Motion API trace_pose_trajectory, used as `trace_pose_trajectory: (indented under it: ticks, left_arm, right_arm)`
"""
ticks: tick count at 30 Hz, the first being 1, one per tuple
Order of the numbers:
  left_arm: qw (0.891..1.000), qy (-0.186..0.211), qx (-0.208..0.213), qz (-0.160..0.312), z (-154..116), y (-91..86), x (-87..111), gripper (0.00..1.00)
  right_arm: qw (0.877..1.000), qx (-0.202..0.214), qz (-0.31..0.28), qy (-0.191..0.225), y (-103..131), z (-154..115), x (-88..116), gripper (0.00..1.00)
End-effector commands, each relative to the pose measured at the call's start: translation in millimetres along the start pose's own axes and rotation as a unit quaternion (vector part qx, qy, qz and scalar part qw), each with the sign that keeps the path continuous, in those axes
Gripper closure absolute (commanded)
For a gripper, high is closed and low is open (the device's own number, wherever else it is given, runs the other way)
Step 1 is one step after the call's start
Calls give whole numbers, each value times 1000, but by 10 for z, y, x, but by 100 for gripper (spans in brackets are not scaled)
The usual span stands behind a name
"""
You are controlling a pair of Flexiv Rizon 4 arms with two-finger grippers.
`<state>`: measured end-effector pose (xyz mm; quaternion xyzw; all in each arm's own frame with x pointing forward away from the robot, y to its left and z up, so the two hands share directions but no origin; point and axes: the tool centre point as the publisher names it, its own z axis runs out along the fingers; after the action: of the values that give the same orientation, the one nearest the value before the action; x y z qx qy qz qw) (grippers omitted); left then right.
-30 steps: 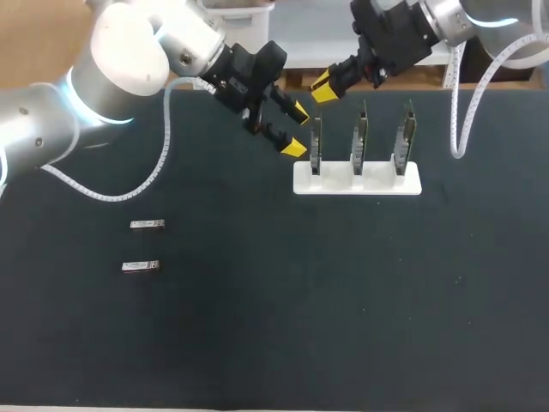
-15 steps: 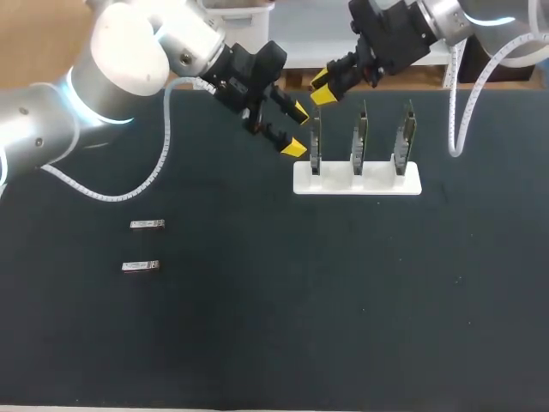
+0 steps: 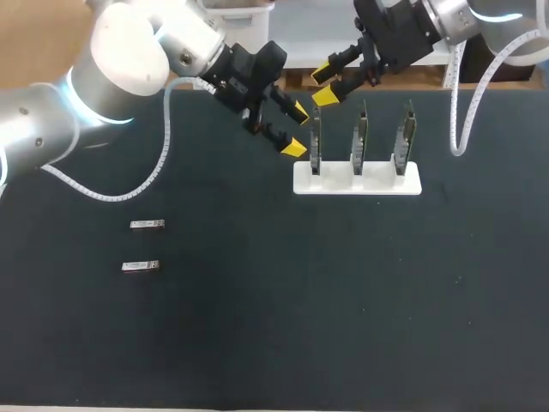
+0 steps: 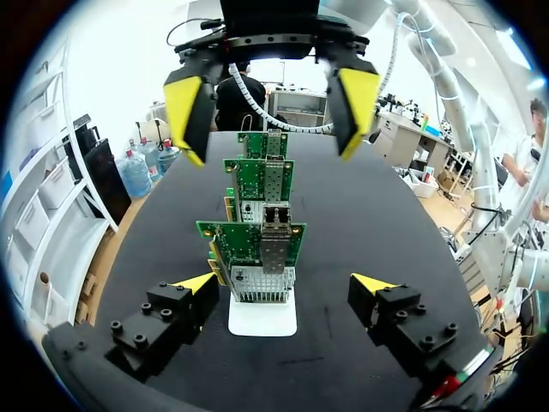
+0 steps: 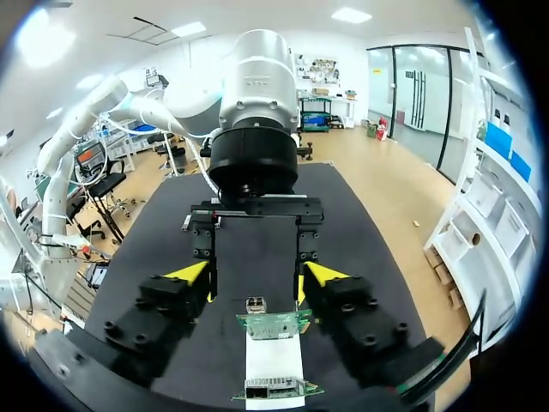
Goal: Pick up the optical module with the left hand, and insert it into the network port with the right hand.
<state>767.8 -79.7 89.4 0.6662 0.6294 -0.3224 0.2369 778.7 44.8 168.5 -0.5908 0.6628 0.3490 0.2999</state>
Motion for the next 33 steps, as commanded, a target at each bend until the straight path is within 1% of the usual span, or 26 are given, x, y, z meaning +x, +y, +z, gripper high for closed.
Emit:
trace_pose_trajectory:
  ticks: [1,20,33]
  left_arm:
    - [1000,2,1,0,-1,14,-5,0]
    - [1000,2,1,0,-1,14,-5,0]
    - [1000,2,1,0,-1,14,-5,0]
  right_arm:
    - [1000,-3,0,3,2,26,2,100]
    - [1000,-17,13,12,-54,143,120,100]
    - [999,-15,21,24,-80,191,198,100]
